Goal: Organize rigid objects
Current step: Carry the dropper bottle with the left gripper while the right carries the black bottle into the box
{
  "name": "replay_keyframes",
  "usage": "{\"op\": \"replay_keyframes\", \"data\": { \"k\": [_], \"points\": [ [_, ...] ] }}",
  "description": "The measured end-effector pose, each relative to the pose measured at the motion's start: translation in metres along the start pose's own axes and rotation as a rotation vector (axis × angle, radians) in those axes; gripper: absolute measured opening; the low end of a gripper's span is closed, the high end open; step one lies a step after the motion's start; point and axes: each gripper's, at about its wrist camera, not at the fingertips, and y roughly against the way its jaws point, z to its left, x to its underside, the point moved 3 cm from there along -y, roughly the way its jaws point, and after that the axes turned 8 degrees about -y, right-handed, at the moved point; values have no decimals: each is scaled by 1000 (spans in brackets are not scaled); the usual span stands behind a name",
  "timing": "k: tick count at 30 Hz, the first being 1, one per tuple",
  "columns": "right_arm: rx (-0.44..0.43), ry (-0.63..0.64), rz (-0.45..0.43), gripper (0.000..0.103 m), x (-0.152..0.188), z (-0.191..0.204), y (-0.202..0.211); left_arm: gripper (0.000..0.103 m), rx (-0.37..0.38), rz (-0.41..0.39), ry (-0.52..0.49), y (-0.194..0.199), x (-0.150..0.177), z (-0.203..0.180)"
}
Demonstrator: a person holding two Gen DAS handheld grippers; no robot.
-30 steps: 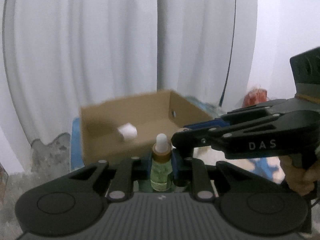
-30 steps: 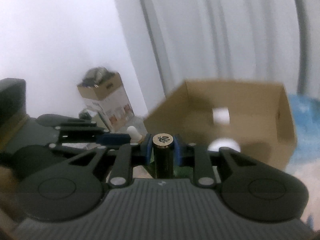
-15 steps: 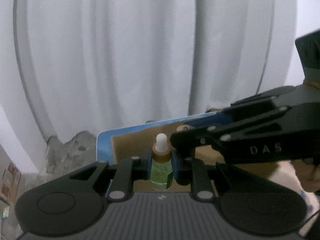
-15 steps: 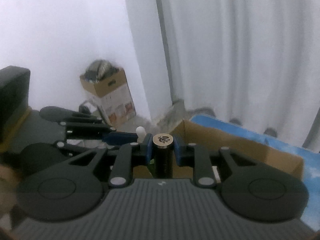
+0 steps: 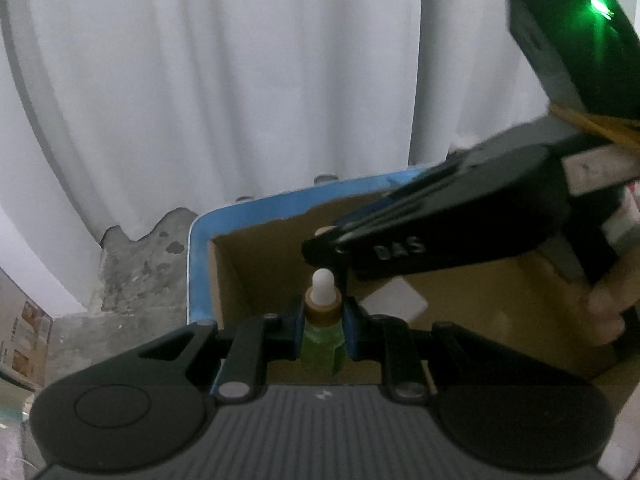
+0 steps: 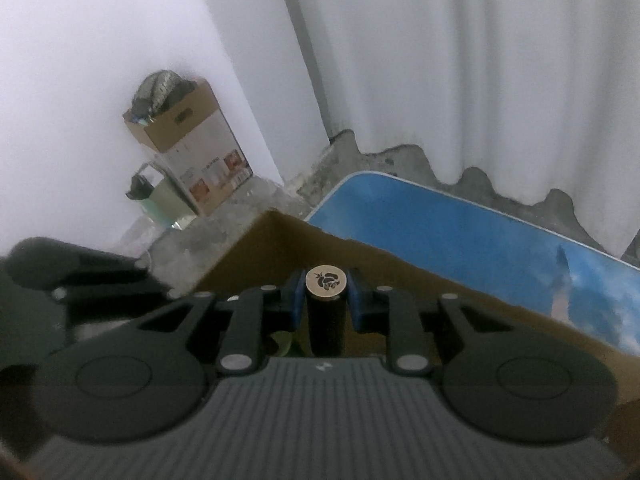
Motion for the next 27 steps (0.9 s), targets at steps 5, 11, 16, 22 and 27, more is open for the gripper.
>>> {"op": "replay_keyframes", "data": {
  "k": [5, 11, 16, 22, 27],
  "points": [
    [23, 25, 38, 21, 4, -1, -27, 21, 0, 55, -13, -15, 2, 1],
    [35, 49, 58, 21, 6, 0, -38, 21, 1, 48, -33, -15, 6, -3],
    [34, 25, 65, 23, 5, -3, -37, 21, 11, 42, -37, -12, 10, -4],
    [31, -4, 69, 30, 1, -5, -34, 26, 17, 41, -41, -8, 12, -4],
    [27, -13, 49, 42, -4, -4, -23, 48, 16, 34, -28, -4, 12, -1]
  ]
}}
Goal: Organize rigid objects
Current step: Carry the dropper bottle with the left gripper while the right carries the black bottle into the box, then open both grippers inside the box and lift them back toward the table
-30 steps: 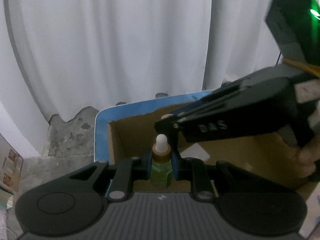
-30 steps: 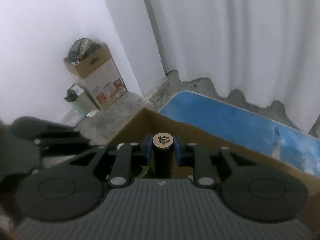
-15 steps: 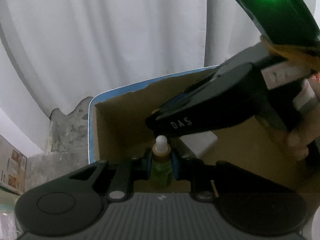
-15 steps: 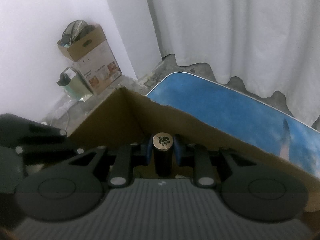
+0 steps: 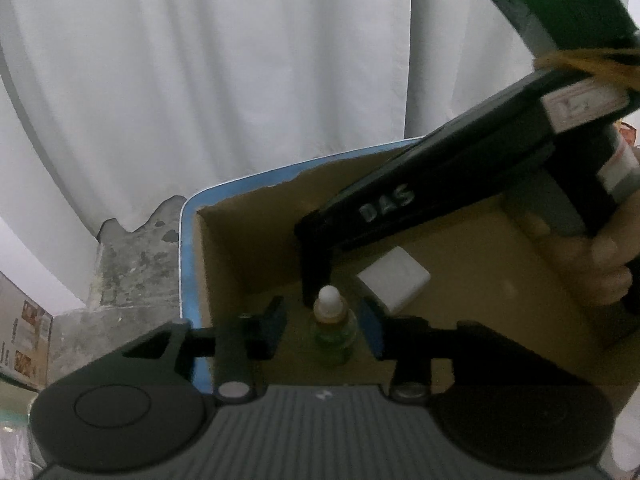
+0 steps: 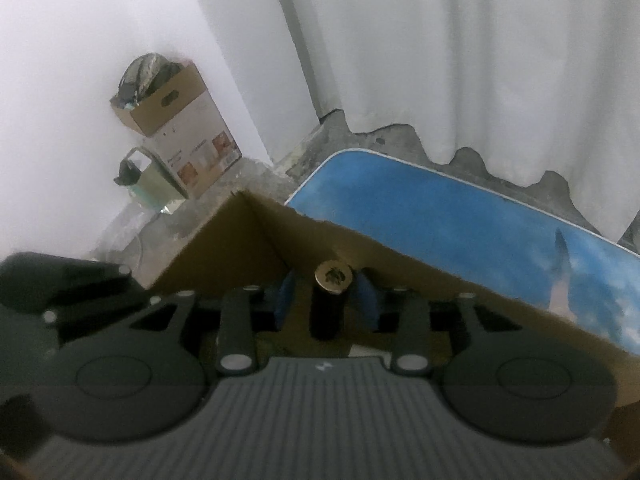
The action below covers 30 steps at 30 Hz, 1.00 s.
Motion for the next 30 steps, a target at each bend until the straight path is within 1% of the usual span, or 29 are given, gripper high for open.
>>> {"op": "replay_keyframes", "data": {
  "k": [1, 2, 4, 6, 9, 10, 14, 20, 22, 25, 28, 30],
  "points": [
    [-4, -5, -8, 46, -1, 0, 5, 53, 2, -6, 3, 2, 0, 1],
    [-5, -11, -17, 50, -1, 0, 10, 56, 5, -14, 6, 6, 0, 2],
    [-7, -22, -39, 54, -2, 0, 23, 66, 9, -37, 14, 16, 0, 4],
    [-13, -39, -57, 57, -3, 0, 39, 71, 12, -60, 23, 29, 1, 5],
    [-16, -49, -84, 66, 0, 3, 64, 74, 12, -97, 40, 53, 6, 6],
    [-13, -47, -101, 71, 1, 5, 74, 75, 12, -112, 45, 62, 9, 6],
    [-2, -42, -162, 73, 8, 10, 109, 77, -5, -156, 60, 94, 21, 5],
    [-20, -86, -251, 73, 18, 10, 163, 78, -29, -217, 92, 139, 43, 6],
    [-30, -103, -282, 73, 27, 11, 186, 80, -34, -244, 103, 156, 55, 6],
    [-39, -130, -334, 76, 51, 11, 225, 84, -31, -286, 117, 181, 74, 3],
    [-50, -154, -395, 79, 89, 12, 265, 87, -24, -317, 129, 202, 97, -7],
    [-49, -177, -434, 81, 121, 11, 287, 87, -19, -316, 135, 208, 111, -15]
  ]
}}
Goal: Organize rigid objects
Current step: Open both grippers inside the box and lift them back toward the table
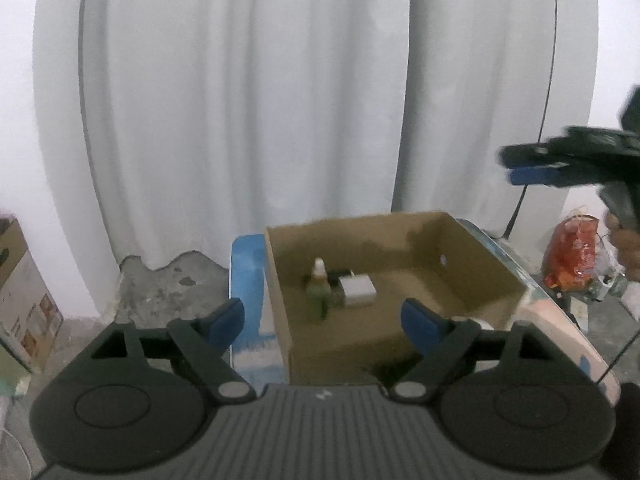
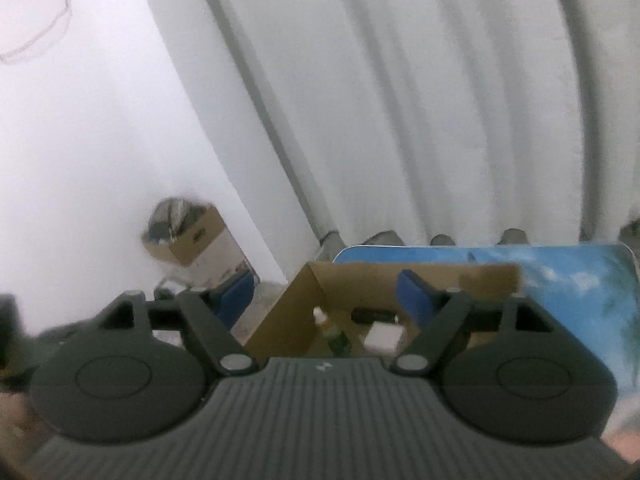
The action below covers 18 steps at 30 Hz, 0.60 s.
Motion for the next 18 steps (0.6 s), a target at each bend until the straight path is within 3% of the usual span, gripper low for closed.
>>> {"op": "replay_keyframes", "data": {
  "k": [3, 8, 13, 18],
  "points": [
    [9, -57, -38, 81, 44, -14, 46, 87, 29, 27, -4, 6, 23, -19],
    [92, -190, -24, 81, 129, -44, 81, 87, 89, 81, -52, -1, 53, -63],
    [116, -314, 39, 79, 187, -63, 78, 87, 187, 134, -132, -19, 75, -113],
    [108, -299, 93, 71, 203, -59, 54, 87, 233, 187, -254, -41, 92, -159]
  ]
}}
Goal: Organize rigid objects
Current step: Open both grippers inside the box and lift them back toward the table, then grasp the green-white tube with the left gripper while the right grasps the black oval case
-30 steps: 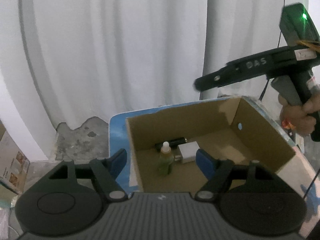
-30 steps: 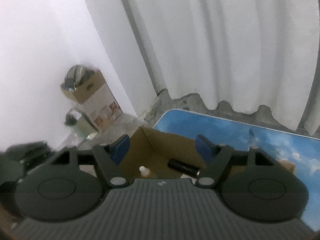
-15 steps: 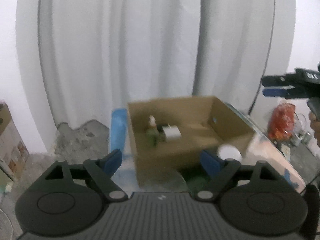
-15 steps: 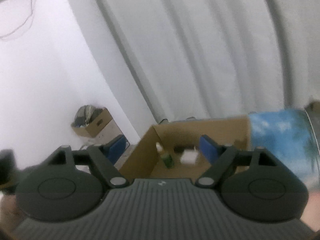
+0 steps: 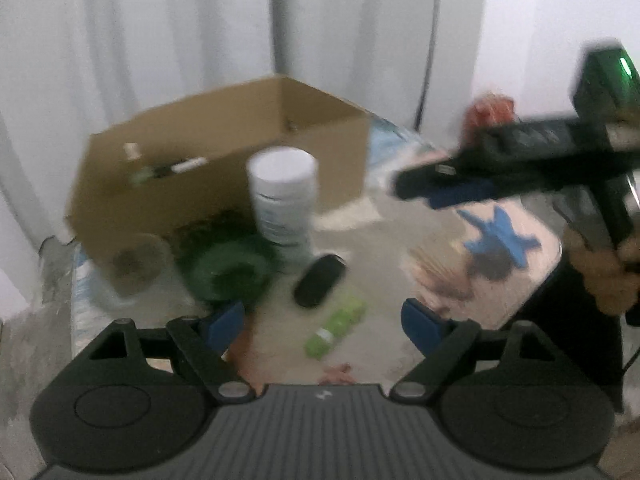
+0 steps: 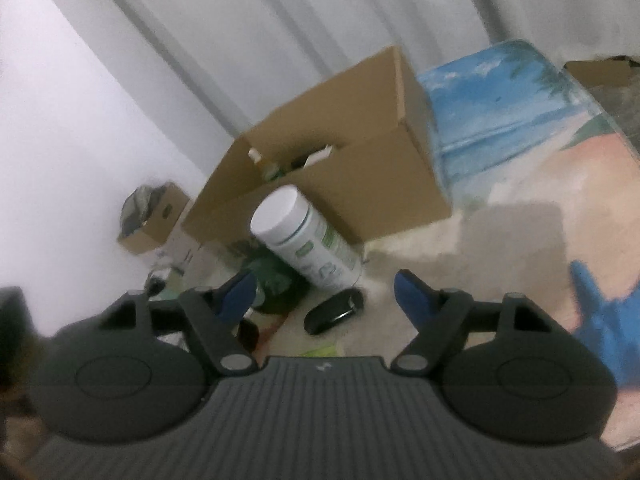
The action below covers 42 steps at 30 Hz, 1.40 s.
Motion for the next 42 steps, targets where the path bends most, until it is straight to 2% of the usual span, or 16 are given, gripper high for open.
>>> {"op": "replay_keyframes", "data": {
  "k": [2, 5, 7, 9, 12, 14, 16, 21, 23, 26, 36, 42],
  "points": [
    [4, 17, 29, 60, 2, 1, -13, 85, -7, 23, -42, -12, 1, -11],
    [20, 59, 82, 52, 2, 2, -38, 76, -32, 63, -79, -29, 3, -19],
    [36, 102, 113, 51, 2, 4, -52, 68, -25, 85, -89, -38, 6, -19],
    [48, 133, 136, 50, 1, 4, -58, 66, -10, 115, -91, -47, 7, -17],
    [64, 186, 160, 49, 1, 9, -73, 53, -1, 152, -92, -56, 8, -18],
    [71, 232, 167, 49, 0, 14, -79, 46, 11, 163, -89, -60, 8, -17],
    [82, 280, 171, 49, 0, 20, -86, 34, 20, 173, -84, -66, 7, -17],
    [115, 355, 190, 41, 2, 28, -107, 21, 35, 170, -59, -70, 9, -14],
    [141, 367, 201, 35, 5, 26, -115, 19, 33, 171, -42, -69, 10, -13],
    [170, 366, 196, 34, 6, 23, -116, 17, 23, 175, -17, -67, 13, -10],
    [250, 306, 184, 33, 16, 8, -82, 18, 7, 183, 65, -63, 17, -1],
    [248, 304, 181, 35, 26, 6, -65, 18, 6, 179, 77, -62, 18, 1]
  ]
}}
